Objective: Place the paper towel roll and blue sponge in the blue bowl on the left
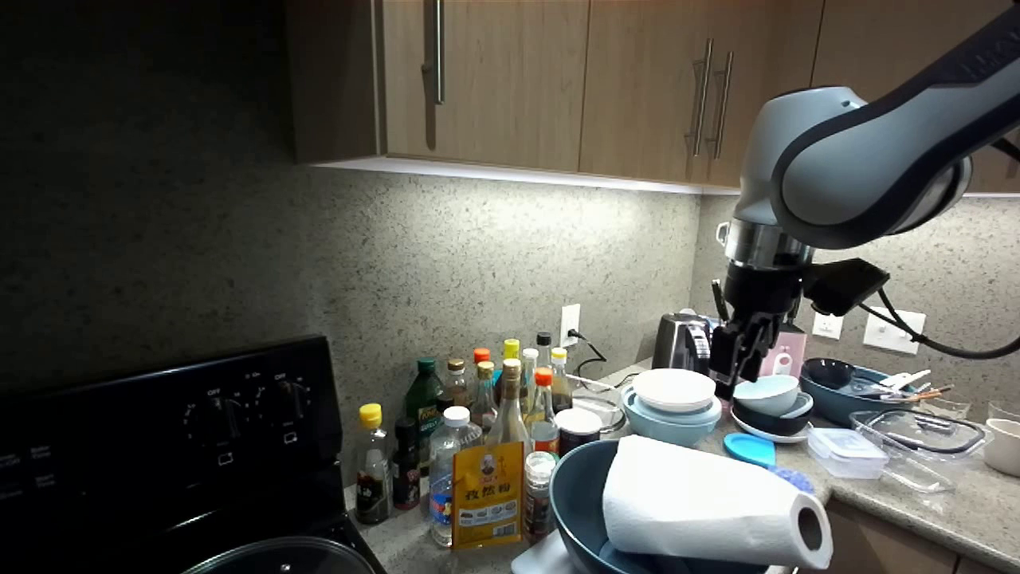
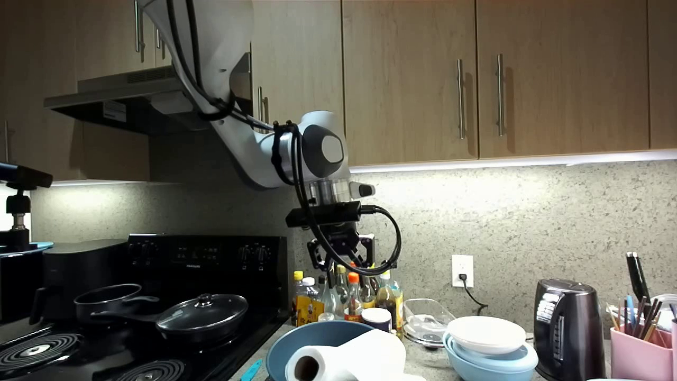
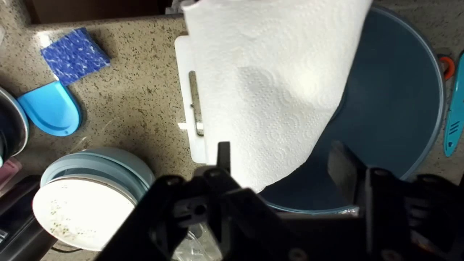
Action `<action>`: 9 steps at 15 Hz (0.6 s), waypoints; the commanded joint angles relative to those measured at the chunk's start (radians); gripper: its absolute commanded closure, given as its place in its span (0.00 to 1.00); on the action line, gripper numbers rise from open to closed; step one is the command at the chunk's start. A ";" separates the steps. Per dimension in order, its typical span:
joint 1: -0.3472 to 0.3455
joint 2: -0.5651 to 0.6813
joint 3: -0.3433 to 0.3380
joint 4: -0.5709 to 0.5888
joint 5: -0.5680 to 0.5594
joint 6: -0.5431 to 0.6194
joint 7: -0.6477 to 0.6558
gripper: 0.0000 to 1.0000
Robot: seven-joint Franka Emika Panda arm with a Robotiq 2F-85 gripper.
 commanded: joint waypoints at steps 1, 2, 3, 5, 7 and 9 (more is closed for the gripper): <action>-0.014 0.010 0.002 0.025 -0.013 -0.040 -0.023 0.02; -0.015 0.012 0.001 0.031 -0.001 -0.055 -0.023 0.00; -0.015 0.009 -0.001 0.031 0.020 -0.051 -0.040 0.00; -0.010 0.001 0.003 0.016 0.003 -0.030 0.000 0.00; -0.010 0.001 0.002 0.018 0.003 -0.030 0.000 0.00; -0.010 0.001 0.002 0.018 0.003 -0.031 0.000 0.00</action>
